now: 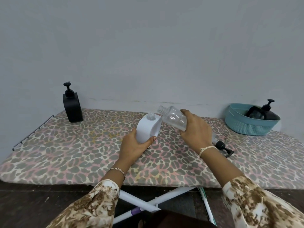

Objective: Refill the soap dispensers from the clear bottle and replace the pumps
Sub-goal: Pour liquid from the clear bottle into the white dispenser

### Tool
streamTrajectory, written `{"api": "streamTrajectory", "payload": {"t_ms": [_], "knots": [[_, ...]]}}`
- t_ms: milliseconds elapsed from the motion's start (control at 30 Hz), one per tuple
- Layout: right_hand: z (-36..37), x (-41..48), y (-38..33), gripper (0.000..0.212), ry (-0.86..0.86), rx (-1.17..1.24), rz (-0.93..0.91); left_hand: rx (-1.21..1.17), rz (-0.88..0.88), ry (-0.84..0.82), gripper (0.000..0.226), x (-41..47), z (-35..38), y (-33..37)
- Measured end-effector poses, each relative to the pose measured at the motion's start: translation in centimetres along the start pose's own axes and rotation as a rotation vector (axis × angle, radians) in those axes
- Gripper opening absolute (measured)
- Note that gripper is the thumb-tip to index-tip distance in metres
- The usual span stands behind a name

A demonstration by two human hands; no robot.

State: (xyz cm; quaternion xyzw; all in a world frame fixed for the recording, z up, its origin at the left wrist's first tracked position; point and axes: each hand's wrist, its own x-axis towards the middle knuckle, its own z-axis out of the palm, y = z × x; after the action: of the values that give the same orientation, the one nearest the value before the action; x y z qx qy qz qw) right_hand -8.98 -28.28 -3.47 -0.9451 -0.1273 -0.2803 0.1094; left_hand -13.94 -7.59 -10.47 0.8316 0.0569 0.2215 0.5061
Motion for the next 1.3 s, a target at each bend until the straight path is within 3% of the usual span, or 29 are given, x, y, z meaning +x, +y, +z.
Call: {"api": "streamTrajectory", "payload": {"t_ms": [333, 1300], "knots": [[-1.2, 0.3, -1.3, 0.066, -0.041, -0.143, -0.097, -0.011, -0.026, 0.002, 0.061, 0.1, 0.1, -0.2], [-3.2, 1.0, -2.0, 0.067, -0.016, -0.233, -0.191, -0.09, -0.032, -0.011, 0.056, 0.2, 0.1, -0.4]]}}
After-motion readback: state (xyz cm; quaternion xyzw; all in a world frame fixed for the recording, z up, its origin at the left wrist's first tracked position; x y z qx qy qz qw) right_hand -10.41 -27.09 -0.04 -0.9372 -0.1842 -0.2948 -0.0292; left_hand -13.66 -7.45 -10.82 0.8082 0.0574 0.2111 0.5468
